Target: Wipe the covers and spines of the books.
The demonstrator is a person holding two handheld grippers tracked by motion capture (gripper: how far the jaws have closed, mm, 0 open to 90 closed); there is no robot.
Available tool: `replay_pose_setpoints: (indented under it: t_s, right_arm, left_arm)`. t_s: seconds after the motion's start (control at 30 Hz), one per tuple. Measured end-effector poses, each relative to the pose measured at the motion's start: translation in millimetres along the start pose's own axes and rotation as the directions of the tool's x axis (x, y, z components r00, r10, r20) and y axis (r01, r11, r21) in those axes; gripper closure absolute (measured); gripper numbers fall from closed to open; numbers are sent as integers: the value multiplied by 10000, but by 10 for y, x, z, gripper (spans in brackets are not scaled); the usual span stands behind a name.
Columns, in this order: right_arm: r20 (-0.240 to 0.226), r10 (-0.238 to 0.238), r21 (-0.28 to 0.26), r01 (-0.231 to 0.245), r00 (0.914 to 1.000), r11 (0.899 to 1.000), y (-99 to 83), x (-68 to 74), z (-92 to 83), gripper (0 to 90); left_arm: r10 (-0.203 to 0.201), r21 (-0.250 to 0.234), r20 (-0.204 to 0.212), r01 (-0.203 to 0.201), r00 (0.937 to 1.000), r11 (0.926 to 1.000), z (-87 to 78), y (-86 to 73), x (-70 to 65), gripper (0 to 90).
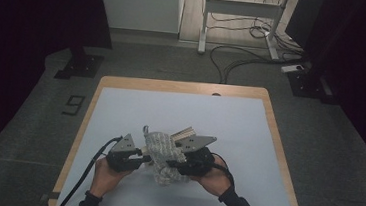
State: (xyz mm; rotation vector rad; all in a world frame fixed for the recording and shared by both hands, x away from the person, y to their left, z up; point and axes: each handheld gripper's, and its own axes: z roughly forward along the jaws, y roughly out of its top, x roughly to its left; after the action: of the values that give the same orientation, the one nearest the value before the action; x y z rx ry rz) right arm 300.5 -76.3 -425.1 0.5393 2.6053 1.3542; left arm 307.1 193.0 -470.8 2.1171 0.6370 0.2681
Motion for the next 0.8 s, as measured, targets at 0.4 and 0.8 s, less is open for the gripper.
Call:
replay_pose_setpoints:
  t_s: [0.4, 0.8]
  right_arm:
    - [159, 39, 364, -45, 9999, 9993, -275, -37, 286, 608]
    - [143, 4, 833, -16, 9999, 9965, -578, -20, 597, 601]
  left_arm:
    - [14, 12, 34, -14, 10000, 10000, 0, 0, 3, 711]
    - [17, 10, 18, -17, 10000, 10000, 1, 0, -1, 712]
